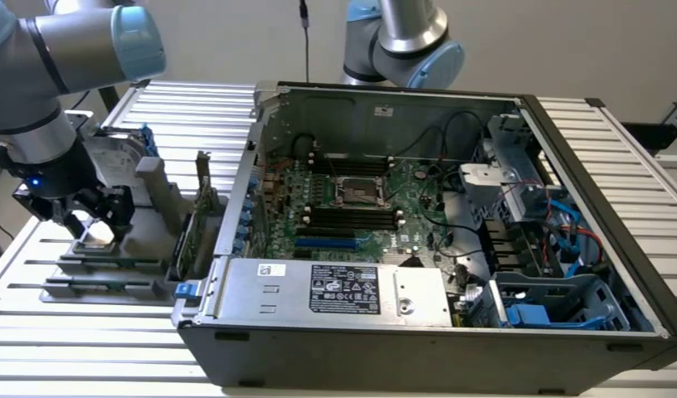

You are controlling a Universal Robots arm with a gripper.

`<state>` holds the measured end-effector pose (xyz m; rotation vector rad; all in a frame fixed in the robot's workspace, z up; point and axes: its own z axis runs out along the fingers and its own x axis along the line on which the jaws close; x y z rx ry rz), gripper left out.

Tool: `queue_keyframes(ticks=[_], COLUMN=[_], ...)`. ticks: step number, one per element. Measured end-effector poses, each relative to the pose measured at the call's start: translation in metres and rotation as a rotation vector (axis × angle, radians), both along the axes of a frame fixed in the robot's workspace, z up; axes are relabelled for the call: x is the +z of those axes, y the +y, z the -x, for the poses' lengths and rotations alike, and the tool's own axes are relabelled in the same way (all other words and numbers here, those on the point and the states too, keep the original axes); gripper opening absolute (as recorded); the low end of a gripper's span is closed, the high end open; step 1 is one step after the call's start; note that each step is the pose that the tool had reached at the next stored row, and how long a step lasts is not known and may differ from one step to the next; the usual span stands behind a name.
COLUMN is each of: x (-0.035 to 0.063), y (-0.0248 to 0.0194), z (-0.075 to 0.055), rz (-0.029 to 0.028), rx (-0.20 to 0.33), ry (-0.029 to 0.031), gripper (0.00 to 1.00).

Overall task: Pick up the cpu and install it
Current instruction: 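Pick up the cpu and move it towards the insertion slot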

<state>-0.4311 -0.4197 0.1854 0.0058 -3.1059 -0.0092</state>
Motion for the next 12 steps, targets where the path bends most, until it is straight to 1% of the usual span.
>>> queue_keyframes(ticks=[2,9,10,11,12], x=[0.0000,0.0000,0.0000,0.0000,0.0000], y=[0.0002,0.0007,0.0007,0.0008,0.0008], z=[-0.0001,-0.0010,-0.0010,-0.0010,-0.0011], rz=[0.0022,0.0026,0.0026,0.0026,0.0026], rx=[0.000,0.000,0.000,0.000,0.000], ry=[0.0001,0.0000,0.0000,0.0001,0.0000], gripper=[0.67,0.67,0.65,0.65,0.58])
